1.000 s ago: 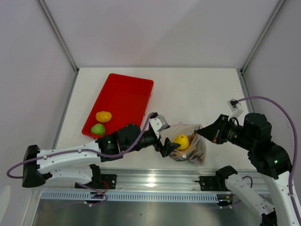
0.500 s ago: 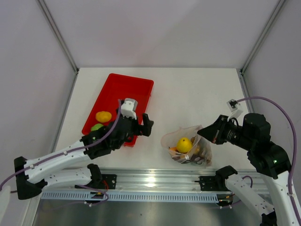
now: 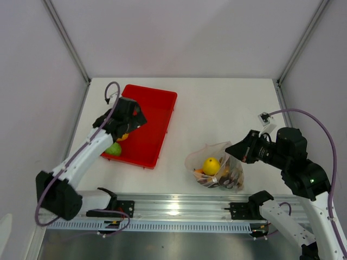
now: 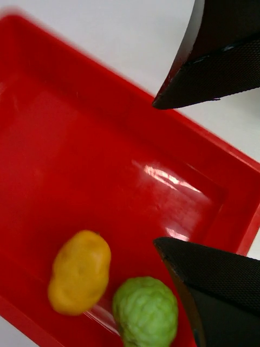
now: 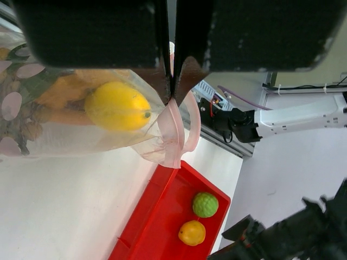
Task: Place the food in the zip-top bag and seal the zipper
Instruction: Pick up the fake fruit from the bin.
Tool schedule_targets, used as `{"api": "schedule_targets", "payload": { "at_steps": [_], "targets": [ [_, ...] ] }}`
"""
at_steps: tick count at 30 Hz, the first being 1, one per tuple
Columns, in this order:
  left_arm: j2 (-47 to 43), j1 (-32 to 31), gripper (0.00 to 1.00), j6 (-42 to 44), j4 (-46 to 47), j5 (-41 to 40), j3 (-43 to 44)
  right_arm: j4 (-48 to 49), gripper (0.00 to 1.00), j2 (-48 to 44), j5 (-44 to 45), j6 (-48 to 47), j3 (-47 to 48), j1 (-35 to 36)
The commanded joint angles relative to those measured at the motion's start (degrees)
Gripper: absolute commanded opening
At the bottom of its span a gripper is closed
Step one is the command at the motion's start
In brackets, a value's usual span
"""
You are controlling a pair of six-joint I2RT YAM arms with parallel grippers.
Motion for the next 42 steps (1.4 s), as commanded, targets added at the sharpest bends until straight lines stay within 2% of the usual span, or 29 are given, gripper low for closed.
{"api": "schedule_targets", "payload": {
  "at_steps": [1,3,7,13,16,22,23,37,40,42],
  "targets": [
    [9.92,4.39,1.00,-5.36,-10.48,0.99,8.90,2.31,0.00,-0.25,-0.40,-1.22,0.33,-0.17],
    [17.63,6.33,0.99,-6.15,-13.66,0.64,13.48,2.04,0.00,-0.34,-0.40,-1.48,0.33,-0.09],
    [26.00,8.71,1.00,-8.26,-17.55,-0.59,19.04,1.52,0.00,0.01,0.22,-2.36,0.51,-0.17],
    [29.98,11.96,0.99,-12.65,-17.19,-1.73,20.45,0.90,0.00,0.36,1.27,-3.24,0.60,-0.17],
    [33.05,15.20,1.00,-14.50,-18.95,0.63,21.77,1.51,0.00,0.71,1.10,-3.42,0.33,-0.26],
    [38.50,17.41,0.99,-14.77,-19.74,2.39,23.96,2.48,0.00,1.42,0.48,-3.59,-0.11,-0.26],
    [41.64,18.20,0.98,-15.99,-21.66,3.18,25.89,2.83,0.00,1.42,0.48,-3.85,-0.19,-0.26],
    [49.58,19.96,0.97,-15.74,-23.70,6.97,29.77,3.10,0.00,1.16,0.92,-4.21,-0.90,-0.44],
    [50.28,20.05,0.95,-15.47,-23.35,6.97,29.60,3.27,0.00,0.89,0.92,-3.95,-1.43,-0.44],
    [50.38,20.31,0.87,-15.30,-23.00,7.05,29.07,3.27,0.00,0.63,1.01,-3.77,-1.43,-0.44]
  ]
}}
